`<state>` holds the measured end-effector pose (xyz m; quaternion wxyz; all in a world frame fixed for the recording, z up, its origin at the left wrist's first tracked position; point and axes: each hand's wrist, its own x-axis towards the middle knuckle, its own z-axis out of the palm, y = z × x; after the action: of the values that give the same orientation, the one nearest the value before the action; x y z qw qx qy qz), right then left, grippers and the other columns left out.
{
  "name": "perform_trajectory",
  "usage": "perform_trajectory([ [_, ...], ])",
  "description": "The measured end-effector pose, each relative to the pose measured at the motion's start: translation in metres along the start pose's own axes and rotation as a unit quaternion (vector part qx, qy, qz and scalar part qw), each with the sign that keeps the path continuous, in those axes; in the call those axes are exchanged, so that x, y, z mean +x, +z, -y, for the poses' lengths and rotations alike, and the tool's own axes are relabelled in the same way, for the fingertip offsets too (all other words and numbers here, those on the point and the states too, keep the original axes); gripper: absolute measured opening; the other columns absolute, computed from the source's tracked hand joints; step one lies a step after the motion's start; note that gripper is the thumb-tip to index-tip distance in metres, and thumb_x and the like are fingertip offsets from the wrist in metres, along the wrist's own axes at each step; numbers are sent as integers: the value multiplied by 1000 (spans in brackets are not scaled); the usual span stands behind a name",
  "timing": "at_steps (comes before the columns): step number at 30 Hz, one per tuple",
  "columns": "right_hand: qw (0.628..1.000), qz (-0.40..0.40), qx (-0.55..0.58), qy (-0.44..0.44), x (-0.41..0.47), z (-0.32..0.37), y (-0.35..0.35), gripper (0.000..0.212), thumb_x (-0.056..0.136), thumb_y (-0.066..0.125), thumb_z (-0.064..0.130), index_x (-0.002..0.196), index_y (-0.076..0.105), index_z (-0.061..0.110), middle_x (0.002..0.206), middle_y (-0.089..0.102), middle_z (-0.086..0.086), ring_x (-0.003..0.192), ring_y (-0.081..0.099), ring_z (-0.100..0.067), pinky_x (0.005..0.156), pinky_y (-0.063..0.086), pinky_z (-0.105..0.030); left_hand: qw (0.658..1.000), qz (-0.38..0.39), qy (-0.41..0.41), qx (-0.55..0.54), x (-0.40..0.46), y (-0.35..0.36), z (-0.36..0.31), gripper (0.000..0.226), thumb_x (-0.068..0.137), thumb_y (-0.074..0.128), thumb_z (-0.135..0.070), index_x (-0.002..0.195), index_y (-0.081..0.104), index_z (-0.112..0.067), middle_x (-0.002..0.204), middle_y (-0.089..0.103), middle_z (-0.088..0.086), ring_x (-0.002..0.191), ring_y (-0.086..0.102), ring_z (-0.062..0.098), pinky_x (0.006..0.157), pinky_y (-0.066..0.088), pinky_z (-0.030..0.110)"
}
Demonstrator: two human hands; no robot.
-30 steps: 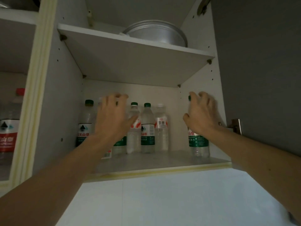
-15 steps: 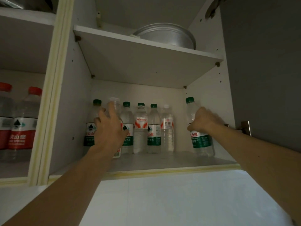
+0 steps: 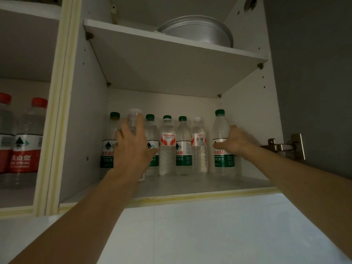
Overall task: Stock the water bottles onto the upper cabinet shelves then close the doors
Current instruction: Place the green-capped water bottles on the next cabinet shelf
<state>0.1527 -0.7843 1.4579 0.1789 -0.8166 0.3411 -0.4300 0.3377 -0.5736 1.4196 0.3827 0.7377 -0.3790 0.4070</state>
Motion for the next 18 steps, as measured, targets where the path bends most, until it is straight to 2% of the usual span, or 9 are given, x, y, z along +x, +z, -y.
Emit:
perform_trajectory([
  [4,994,82,27,66,-4,-11,1,60,78,84,6,125,47,7,116,61,-17,104,62,-32,78,59,-45,1000,-4,4,-1,-1,0,-1,108,80,82,-35,157,8,-26,161,4,19,142,20,44,106,37,59],
  [7,992,96,34,80,-2,-18,5,49,80,83,6,123,59,6,119,64,-20,109,63,-36,83,60,-47,1000,-6,5,9,-2,2,-2,109,78,84,-36,156,8,-26,160,5,20,141,22,45,105,38,60],
  [11,993,94,23,67,8,-20,13,39,81,82,8,106,52,12,117,62,-19,103,62,-33,81,60,-47,1000,0,5,21,-2,4,-2,112,77,83,-40,157,6,-27,160,3,20,140,22,44,103,40,59],
  [16,994,96,-1,50,23,-21,25,60,81,82,10,129,47,6,121,60,-20,106,63,-34,83,60,-51,1000,16,2,16,-1,5,-1,116,75,84,-42,157,3,-32,161,-3,15,143,16,42,103,41,59],
  [18,993,103,-2,54,30,-21,29,60,82,81,9,131,47,5,121,60,-21,106,63,-35,84,60,-51,1000,18,4,20,-1,6,0,116,75,85,-42,157,3,-32,162,-4,15,143,15,42,103,41,59],
])
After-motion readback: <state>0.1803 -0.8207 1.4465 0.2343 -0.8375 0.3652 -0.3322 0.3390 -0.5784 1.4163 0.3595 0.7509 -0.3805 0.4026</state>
